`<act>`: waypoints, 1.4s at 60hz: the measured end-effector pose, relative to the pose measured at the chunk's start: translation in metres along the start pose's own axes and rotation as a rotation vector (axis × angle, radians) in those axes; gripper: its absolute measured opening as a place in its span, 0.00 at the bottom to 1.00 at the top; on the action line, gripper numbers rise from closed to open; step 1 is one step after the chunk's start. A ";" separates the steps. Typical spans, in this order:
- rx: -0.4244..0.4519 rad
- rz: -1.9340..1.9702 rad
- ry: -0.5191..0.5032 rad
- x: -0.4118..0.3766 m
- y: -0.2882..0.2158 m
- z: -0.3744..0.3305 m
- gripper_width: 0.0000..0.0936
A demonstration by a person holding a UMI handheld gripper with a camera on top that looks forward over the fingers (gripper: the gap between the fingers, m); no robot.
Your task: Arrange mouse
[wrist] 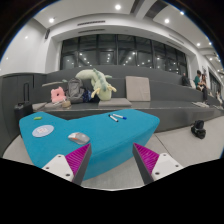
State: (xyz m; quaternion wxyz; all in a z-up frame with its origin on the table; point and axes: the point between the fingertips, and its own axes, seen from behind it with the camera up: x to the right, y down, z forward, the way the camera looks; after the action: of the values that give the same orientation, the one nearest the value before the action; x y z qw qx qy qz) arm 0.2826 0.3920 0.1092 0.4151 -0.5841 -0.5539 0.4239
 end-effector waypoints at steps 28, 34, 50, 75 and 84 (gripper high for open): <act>-0.033 -0.076 -0.139 -0.090 0.014 0.025 0.89; -0.044 -0.092 -0.177 -0.114 0.022 0.030 0.88; -0.074 -0.114 -0.221 -0.150 0.040 0.064 0.88; -0.118 -0.130 -0.208 -0.163 0.055 0.159 0.88; -0.136 -0.141 -0.198 -0.167 0.060 0.195 0.88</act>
State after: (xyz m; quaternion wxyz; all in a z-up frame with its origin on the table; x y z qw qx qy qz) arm 0.1102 0.2259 -0.0002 0.3465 -0.5260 -0.6592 0.4108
